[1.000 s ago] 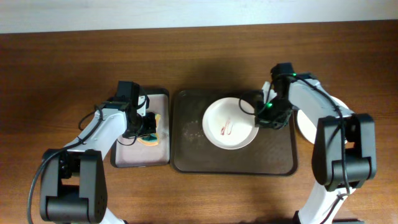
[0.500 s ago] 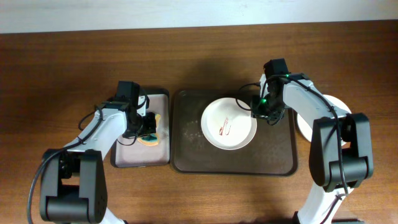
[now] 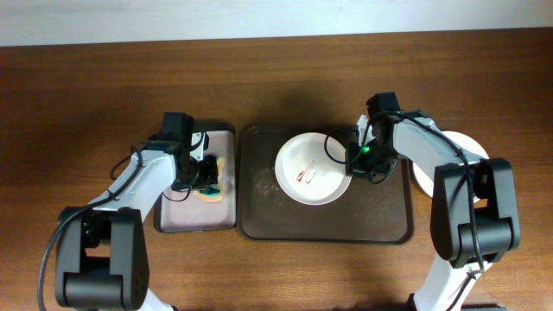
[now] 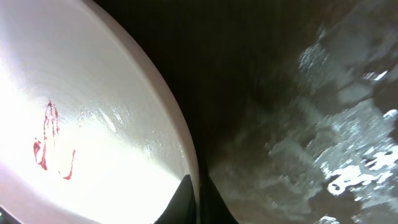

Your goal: Clean dirty plates on tray and stack at the side

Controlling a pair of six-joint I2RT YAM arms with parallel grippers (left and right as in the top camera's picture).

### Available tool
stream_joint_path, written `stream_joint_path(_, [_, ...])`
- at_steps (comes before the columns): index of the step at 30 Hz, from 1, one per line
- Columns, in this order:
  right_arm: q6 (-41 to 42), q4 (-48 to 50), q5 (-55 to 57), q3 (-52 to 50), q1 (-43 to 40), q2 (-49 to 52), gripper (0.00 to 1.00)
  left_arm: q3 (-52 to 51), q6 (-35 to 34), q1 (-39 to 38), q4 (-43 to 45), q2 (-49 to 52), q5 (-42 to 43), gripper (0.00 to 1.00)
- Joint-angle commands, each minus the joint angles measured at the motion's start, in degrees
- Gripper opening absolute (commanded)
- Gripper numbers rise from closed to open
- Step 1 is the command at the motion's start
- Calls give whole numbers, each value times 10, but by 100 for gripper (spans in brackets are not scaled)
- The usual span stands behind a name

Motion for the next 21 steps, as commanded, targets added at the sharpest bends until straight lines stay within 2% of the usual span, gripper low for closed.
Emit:
stream_joint_path(1, [5,-7,-5,-14,2,12,4,36,7,2,4,-47,39,0])
stream_joint_path(11, [5,-4,-5,-14,2,12,4,42,8,2,10,-116,43,0])
stream_joint_path(21, [4,-4,-5,-14,2,12,4,42,8,2,13,-118,36,0])
